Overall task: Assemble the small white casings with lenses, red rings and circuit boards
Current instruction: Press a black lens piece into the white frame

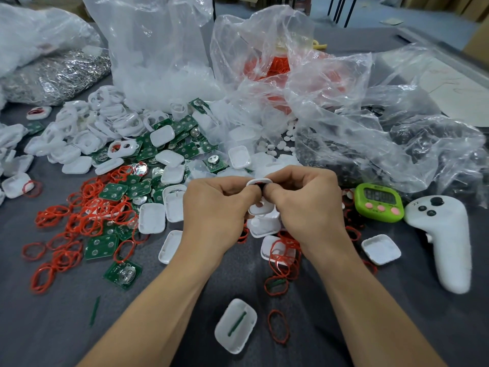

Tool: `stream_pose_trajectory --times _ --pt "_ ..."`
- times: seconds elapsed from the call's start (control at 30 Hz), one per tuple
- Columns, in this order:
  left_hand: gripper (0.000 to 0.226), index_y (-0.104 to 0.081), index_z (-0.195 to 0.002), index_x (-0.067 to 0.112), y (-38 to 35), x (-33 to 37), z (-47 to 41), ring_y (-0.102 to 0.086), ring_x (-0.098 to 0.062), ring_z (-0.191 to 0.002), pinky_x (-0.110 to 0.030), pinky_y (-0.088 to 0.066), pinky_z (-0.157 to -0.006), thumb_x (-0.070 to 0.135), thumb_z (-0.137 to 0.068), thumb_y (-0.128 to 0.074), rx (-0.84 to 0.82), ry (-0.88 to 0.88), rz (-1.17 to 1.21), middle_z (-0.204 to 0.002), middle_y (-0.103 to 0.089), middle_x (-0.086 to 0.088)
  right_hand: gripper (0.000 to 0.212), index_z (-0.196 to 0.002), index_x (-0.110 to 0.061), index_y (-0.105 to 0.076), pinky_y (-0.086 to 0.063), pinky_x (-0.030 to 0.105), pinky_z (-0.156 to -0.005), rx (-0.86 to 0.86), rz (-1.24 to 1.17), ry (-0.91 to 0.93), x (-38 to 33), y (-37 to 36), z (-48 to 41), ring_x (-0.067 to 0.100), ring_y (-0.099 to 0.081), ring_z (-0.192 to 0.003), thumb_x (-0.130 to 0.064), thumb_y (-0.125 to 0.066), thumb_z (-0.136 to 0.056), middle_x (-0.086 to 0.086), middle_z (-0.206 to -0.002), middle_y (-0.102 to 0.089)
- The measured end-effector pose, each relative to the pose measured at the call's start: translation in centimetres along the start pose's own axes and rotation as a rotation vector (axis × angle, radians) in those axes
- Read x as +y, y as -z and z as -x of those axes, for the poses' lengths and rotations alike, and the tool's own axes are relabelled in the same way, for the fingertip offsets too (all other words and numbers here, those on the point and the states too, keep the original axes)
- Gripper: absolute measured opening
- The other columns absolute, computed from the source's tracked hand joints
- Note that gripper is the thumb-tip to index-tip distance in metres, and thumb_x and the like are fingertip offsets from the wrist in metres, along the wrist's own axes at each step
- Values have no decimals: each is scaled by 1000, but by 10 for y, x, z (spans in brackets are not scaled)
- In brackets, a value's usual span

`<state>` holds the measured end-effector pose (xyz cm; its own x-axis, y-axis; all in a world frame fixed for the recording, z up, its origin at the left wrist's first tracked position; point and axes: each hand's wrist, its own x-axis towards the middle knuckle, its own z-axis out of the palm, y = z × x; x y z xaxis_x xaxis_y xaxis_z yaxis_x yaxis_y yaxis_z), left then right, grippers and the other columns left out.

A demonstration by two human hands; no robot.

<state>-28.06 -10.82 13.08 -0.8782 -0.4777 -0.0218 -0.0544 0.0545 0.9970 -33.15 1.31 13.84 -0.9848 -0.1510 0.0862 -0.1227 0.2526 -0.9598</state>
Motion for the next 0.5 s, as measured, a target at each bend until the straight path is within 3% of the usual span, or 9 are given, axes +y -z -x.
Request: stream_pose_trajectory --times 0.3,0.43,0.5 --pt "23 -82 -78 42 5 3 0 -77 -30 -80 -56 -62 -77 23 -72 -72 37 -50 -28 -73 -78 4 15 -70 -23 -77 -46 18 -54 -2 10 40 3 -6 2 5 -64 -55 -12 -78 -80 -8 -62 -72" --pt "31 -78 -81 51 3 3 3 -73 0 -69 -26 -59 -67 20 -83 -74 113 -212 -190 -69 -74 23 13 -77 -21 -81 -53 25 -60 -18 -97 27 4 -6 -1 10 -69 -60 -10 -78 -83 -3 -67 -75" --pt "25 -76 -93 52 -1 3 7 -71 4 -73 -16 -54 -70 29 -84 -72 184 -330 -307 -80 -73 29 15 -84 -19 -82 -57 28 -63 -36 -184 3 3 -6 -1 15 -73 -65 -7 -75 -89 2 -72 -78"
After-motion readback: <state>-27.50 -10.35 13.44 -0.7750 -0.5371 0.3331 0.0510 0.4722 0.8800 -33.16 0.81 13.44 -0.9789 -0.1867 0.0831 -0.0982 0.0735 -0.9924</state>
